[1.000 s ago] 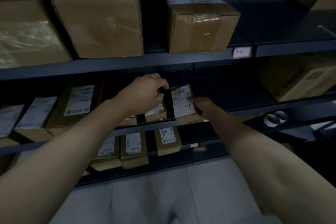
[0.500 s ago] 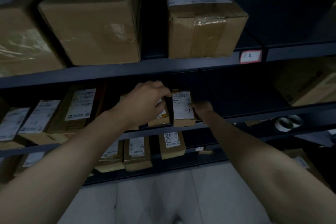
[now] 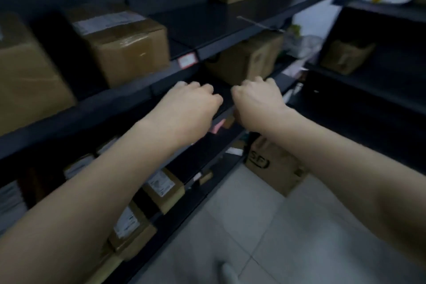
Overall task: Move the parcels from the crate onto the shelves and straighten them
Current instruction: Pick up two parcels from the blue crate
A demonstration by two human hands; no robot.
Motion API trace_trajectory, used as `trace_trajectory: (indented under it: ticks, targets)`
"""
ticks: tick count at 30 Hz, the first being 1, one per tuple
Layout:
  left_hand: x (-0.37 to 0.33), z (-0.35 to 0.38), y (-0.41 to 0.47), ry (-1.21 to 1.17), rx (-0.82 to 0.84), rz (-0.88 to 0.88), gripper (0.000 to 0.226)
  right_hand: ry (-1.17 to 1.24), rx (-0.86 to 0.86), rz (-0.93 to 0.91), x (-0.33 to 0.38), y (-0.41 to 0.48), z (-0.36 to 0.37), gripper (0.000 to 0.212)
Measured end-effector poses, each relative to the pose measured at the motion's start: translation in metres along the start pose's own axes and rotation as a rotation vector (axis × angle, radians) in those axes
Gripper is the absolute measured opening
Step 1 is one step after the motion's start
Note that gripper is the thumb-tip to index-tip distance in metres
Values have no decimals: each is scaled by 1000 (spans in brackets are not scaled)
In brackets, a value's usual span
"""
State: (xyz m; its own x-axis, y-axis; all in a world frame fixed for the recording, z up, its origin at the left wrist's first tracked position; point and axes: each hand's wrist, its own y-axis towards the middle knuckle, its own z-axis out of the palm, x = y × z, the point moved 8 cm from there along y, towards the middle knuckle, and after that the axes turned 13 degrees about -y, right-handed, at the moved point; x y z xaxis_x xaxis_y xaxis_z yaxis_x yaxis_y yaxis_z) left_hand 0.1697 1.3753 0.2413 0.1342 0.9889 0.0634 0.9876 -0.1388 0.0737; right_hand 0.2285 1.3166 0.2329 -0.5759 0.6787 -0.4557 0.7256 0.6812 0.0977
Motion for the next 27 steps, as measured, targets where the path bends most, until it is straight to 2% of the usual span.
trace_trajectory:
  ticks: [6, 11, 15, 21, 27]
  targets:
    - [-137, -41, 35, -13, -132, 351, 35, -58, 72, 383, -112, -120, 7, 28]
    - [-294, -52, 59, -28, -176, 621, 38, -97, 227, 715, -212, -254, 47, 21]
    - [-423, -62, 71, -49, -239, 849, 38, -144, 335, 950, -285, -365, 76, 25]
    - [-622, -68, 80, -120, -248, 1154, 38, -154, 534, 1220, -385, -536, 125, 22]
    - [-788, -65, 81, -226, -203, 1367, 38, -146, 685, 1470, -459, -691, 158, 11]
